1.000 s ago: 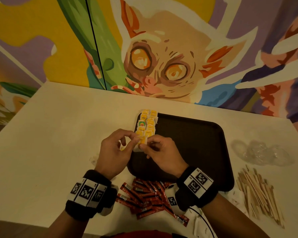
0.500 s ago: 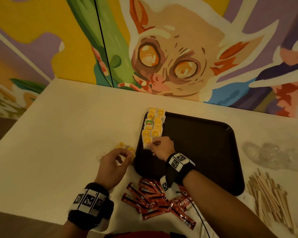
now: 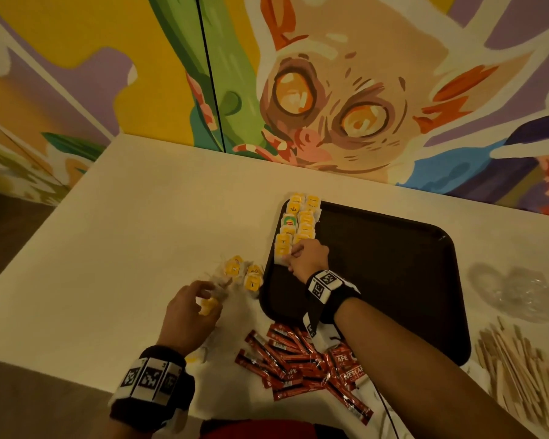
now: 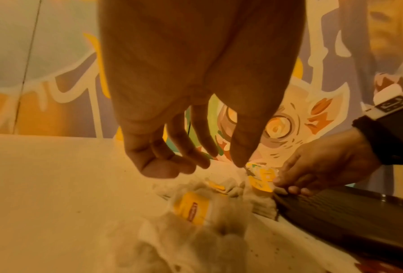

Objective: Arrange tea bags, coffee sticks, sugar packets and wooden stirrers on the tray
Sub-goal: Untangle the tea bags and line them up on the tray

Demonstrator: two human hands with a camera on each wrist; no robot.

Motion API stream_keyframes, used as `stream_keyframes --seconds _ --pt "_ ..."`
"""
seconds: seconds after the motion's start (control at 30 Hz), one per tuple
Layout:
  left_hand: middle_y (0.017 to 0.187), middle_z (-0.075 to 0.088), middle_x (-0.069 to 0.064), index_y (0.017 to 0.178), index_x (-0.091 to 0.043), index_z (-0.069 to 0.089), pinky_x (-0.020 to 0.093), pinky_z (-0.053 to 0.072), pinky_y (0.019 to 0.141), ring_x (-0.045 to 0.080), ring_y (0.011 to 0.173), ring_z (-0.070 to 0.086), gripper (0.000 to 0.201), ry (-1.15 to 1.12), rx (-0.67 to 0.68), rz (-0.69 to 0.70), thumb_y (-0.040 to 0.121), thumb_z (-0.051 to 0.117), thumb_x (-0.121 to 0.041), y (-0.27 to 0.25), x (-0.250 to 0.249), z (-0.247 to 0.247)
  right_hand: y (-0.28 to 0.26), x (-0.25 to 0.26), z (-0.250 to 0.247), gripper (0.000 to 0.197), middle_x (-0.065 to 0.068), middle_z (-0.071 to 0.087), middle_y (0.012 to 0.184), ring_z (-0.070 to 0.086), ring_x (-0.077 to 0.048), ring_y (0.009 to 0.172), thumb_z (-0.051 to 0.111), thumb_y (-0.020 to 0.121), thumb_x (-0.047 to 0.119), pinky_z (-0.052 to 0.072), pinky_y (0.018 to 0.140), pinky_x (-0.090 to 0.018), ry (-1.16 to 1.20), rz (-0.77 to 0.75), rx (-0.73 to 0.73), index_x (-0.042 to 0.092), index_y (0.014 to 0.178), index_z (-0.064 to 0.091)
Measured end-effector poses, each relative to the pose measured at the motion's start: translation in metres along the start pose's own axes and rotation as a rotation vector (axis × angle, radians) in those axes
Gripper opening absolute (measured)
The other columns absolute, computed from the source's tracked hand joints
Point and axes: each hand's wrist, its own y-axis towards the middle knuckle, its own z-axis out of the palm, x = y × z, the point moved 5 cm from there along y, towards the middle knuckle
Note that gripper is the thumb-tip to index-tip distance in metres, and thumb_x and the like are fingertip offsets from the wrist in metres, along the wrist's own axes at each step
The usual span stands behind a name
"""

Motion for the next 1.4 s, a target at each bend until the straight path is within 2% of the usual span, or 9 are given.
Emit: stream_keyframes --seconds 0.17,0.33,0.53,0.7,0.83,1.03,1.17,1.27,1.4 --pt "0.117 0.047 0.005 0.132 -0.027 0.041 0.033 0.049 0.081 0.023 0.101 0.053 0.078 0.111 0.2 -0.156 0.068 0.084 -0.036 -0.009 0.025 -0.009 -0.026 0.012 -0.009 0.021 -0.007 0.063 0.094 0.062 -0.021 0.087 0.073 0.086 0.021 0.057 0.078 -0.036 0.064 -0.201 -0.075 0.018 0.096 0.055" --pt "0.125 0.032 0.005 0.141 -0.039 0.024 0.037 0.05 0.092 0.032 0.106 0.053 0.103 0.262 0.447 -0.17 0.06 0.087 -0.031 -0.028 0.034 0.006 -0.063 0.036 0.024 0.022 -0.002 0.059 0.1 0.056 -0.012 0.084 0.072 0.086 0.022 0.048 0.074 -0.028 -0.195 -0.526 0.25 0.016 0.105 0.062" --pt "0.134 0.032 0.009 0.144 -0.032 0.035 0.027 0.049 0.088 0.027 0.105 0.055 0.074 0.246 0.27 -0.097 0.082 0.072 -0.02 -0.022 0.03 0.023 -0.083 0.036 0.054 0.052 -0.006 0.052 0.126 0.046 -0.029 0.115 0.069 0.087 0.033 0.043 0.093 -0.041 -0.676 -0.65 0.312 0.018 0.134 0.05" --pt "0.126 0.04 0.006 0.129 -0.024 0.056 0.017 0.039 0.078 0.02 0.093 0.053 0.035 0.238 0.181 0.017 0.094 0.058 -0.022 -0.02 0.021 0.035 -0.089 0.038 0.06 0.023 -0.008 0.061 0.117 0.052 -0.029 0.108 0.061 0.093 0.022 0.045 0.087 -0.04 -0.654 -0.684 0.281 0.016 0.116 0.062" --pt "0.121 0.052 0.009 0.12 -0.014 0.064 0.019 0.036 0.083 0.026 0.102 0.055 0.029 0.193 0.105 0.031 0.092 0.058 -0.011 -0.014 0.021 0.033 -0.094 0.035 0.058 0.012 -0.006 0.067 0.09 0.06 -0.023 0.087 0.061 0.094 0.023 0.048 0.071 -0.035 -0.502 -0.674 0.272 0.014 0.092 0.069" --pt "0.082 0.067 0.007 0.092 -0.018 0.065 0.04 0.054 0.065 0.025 0.066 0.063 0.008 -0.34 -0.037 -0.12 0.091 0.062 -0.011 -0.008 0.019 0.013 -0.1 0.03 0.045 0.025 0.012 0.049 0.059 0.045 -0.001 0.054 0.065 0.094 0.033 0.031 0.052 -0.014 -0.163 -0.578 0.264 0.019 0.073 0.064" --pt "0.088 0.062 0.015 0.105 -0.003 0.063 0.036 0.048 0.063 0.027 0.071 0.056 0.014 -0.829 -0.035 -0.278 0.097 0.052 -0.005 -0.004 0.016 0.01 -0.104 0.033 0.037 0.024 0.016 0.054 0.062 0.052 0.002 0.058 0.066 0.092 0.035 0.036 0.055 -0.008 -0.055 -0.541 0.253 0.029 0.071 0.058" --pt "0.095 0.061 0.019 0.111 -0.002 0.059 0.042 0.047 0.074 0.032 0.082 0.055 0.02 -1.067 0.055 -0.346 0.1 0.043 -0.006 0.001 0.012 0.01 -0.106 0.035 0.033 0.012 0.017 0.062 0.071 0.061 0.001 0.068 0.065 0.093 0.033 0.047 0.064 -0.011 0.034 -0.523 0.264 0.025 0.084 0.066" --pt "0.084 0.058 0.012 0.09 -0.013 0.061 0.033 0.047 0.061 0.025 0.071 0.055 0.024 -1.186 0.039 -0.468 0.101 0.04 -0.018 0.007 0.004 0.009 -0.109 0.039 0.038 0.018 -0.002 0.072 0.085 0.072 -0.013 0.072 0.064 0.094 0.028 0.062 0.073 -0.035 0.185 -0.479 0.319 0.012 0.098 0.071"
